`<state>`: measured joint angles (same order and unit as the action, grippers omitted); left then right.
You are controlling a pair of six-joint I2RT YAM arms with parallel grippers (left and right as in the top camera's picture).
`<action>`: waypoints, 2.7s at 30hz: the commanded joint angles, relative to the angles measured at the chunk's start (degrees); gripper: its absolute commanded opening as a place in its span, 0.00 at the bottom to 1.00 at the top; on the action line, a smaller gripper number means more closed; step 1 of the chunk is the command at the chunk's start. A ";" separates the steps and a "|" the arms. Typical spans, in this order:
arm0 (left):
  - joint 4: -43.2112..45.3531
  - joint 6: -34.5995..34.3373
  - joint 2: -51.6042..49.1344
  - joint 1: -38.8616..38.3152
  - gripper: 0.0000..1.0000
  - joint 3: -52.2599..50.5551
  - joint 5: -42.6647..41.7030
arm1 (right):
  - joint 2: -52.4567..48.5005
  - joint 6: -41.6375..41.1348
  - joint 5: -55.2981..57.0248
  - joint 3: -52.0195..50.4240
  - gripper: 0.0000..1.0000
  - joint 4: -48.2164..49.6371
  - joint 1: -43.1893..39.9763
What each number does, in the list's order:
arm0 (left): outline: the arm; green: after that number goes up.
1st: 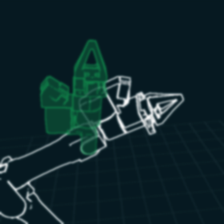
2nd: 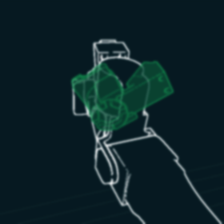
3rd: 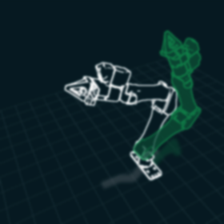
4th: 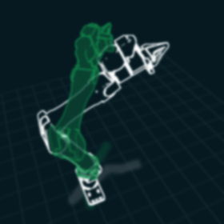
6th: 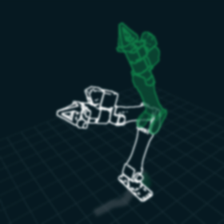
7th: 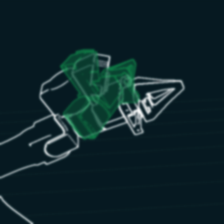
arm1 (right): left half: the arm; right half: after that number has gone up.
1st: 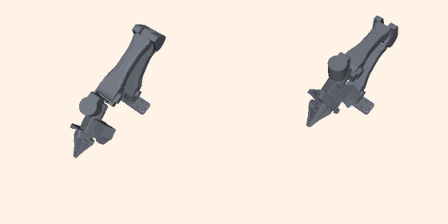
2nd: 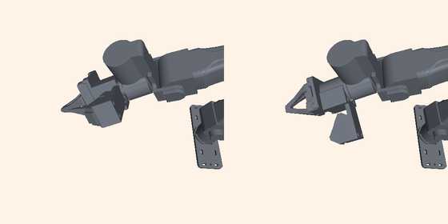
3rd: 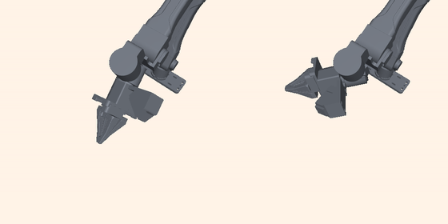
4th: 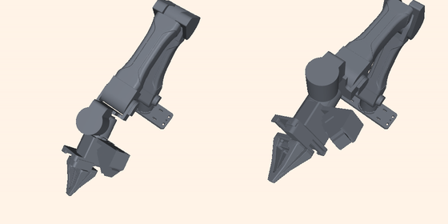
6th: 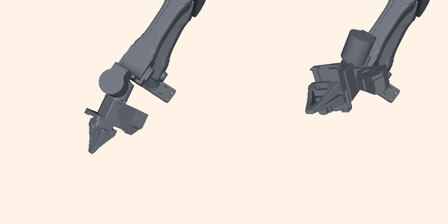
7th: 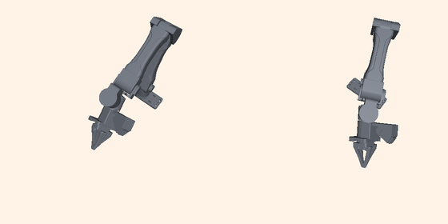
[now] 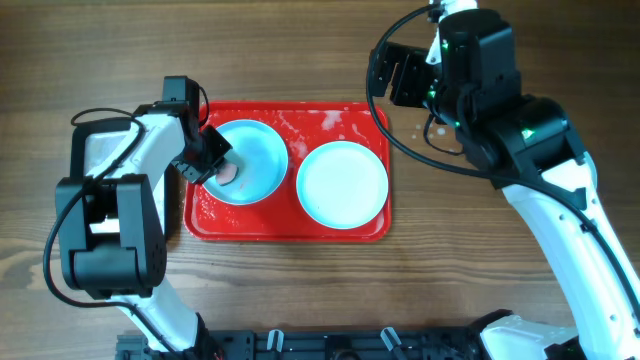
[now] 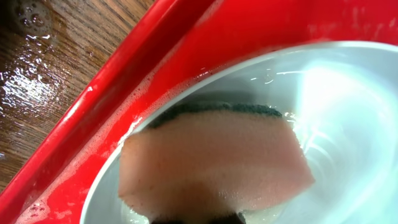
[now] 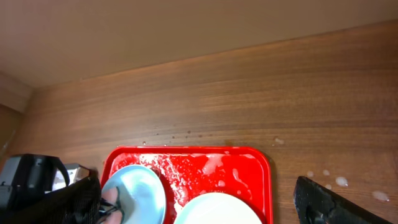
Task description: Clean dirty plates on tray and stack at the side
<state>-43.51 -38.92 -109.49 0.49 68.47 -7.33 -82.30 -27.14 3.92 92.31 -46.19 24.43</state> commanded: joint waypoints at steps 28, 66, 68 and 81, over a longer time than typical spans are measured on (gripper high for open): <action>10.58 2.47 -3.76 0.85 0.04 -2.89 4.13 | -1.73 0.09 0.79 0.57 1.00 -0.20 -0.09; 5.25 4.24 -3.76 0.90 0.04 -2.89 4.17 | -1.73 -1.51 -0.48 0.57 1.00 0.00 -0.09; 4.02 5.75 -3.76 0.90 0.04 -2.89 4.17 | -1.73 -9.18 -4.04 0.57 1.00 0.48 -0.09; 0.00 17.16 -1.25 0.90 0.04 -2.89 4.13 | -1.75 -23.45 -2.95 0.55 1.00 -1.95 -0.09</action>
<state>-39.59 -29.71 -109.47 0.82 68.34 -6.74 -83.37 -47.64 0.84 92.31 -48.03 24.43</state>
